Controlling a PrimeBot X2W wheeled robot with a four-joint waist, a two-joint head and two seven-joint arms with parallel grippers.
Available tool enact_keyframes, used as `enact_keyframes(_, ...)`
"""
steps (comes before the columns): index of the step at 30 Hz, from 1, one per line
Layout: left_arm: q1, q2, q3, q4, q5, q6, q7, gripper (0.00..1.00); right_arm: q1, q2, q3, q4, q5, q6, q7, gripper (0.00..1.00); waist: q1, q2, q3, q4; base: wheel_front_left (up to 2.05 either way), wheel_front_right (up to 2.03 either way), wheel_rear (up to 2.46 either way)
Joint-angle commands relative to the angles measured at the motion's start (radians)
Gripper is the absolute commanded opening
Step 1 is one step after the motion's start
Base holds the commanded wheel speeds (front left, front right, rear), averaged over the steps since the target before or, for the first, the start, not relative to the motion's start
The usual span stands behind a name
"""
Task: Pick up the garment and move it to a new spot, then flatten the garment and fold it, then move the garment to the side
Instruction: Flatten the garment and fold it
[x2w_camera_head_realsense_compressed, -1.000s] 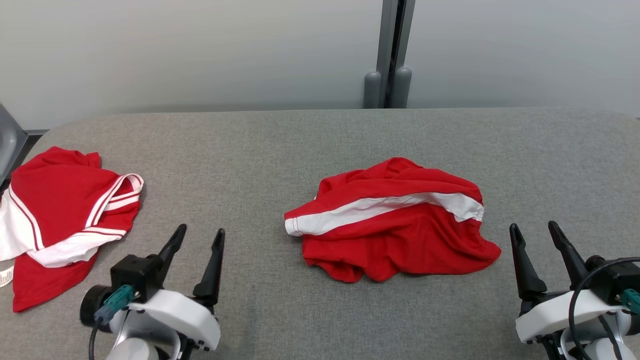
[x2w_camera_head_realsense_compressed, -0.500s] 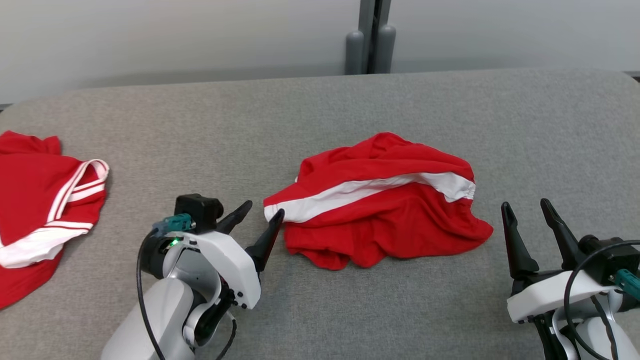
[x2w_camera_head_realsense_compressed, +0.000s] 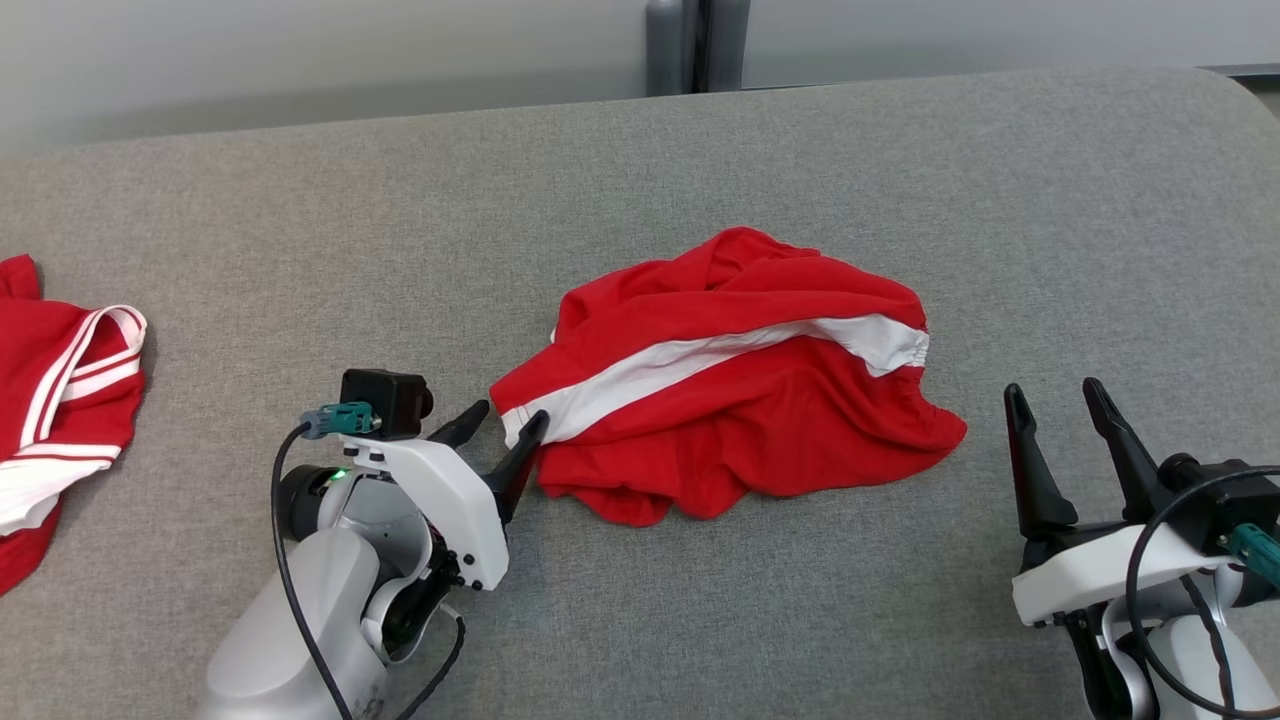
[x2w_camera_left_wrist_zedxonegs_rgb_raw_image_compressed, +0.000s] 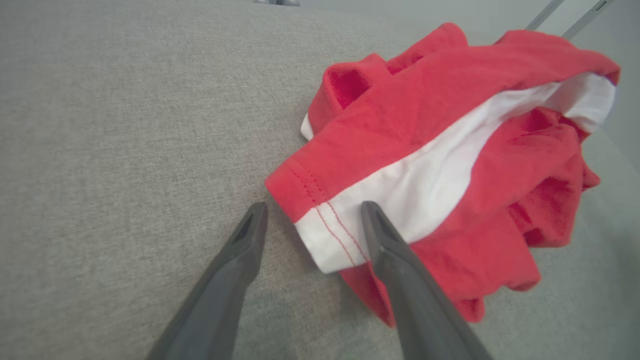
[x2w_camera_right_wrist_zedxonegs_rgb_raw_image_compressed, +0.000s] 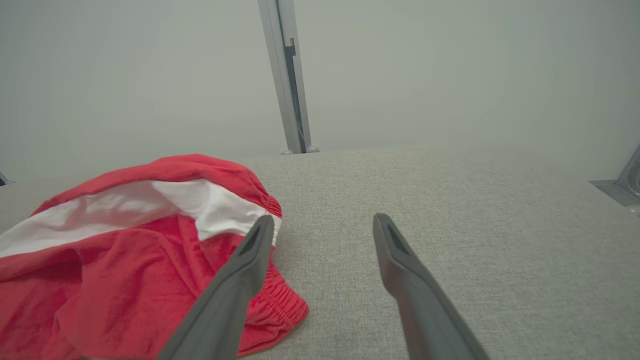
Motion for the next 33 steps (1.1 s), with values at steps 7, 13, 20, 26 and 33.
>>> enact_keyframes(7,-0.004,-0.012,-0.011,0.016,-0.059,-0.023,0.026,0.06,-0.02,-0.005,-0.005,0.011,-0.002,0.0,-0.011,1.0,0.0,-0.0001,0.001,0.012,0.0,0.0,0.0)
enact_keyframes(13,-0.004,-0.009,-0.033,0.001,-0.094,-0.031,0.043,0.0,-0.028,-0.008,-0.002,0.014,0.0,0.0,-0.012,1.0,0.0,-0.0001,0.0,0.017,0.0,0.0,0.0)
enact_keyframes(20,-0.011,0.014,-0.05,-0.014,-0.078,-0.032,-0.002,0.0,-0.027,-0.01,-0.002,0.017,0.001,0.0,-0.015,1.0,0.0,-0.0001,-0.003,0.016,0.0,0.0,0.0)
enact_keyframes(26,-0.018,0.037,-0.052,-0.05,-0.026,0.003,-0.074,0.0,-0.022,-0.018,-0.01,0.016,-0.002,0.0,-0.014,1.0,0.0,-0.0001,-0.008,0.022,0.0,0.0,0.0)
enact_keyframes(33,-0.002,0.058,-0.059,-0.099,0.0,0.036,-0.097,0.0,-0.062,-0.058,0.037,0.05,0.022,0.0,0.009,1.0,0.0,-0.0001,-0.004,0.041,0.0,0.0,0.0)
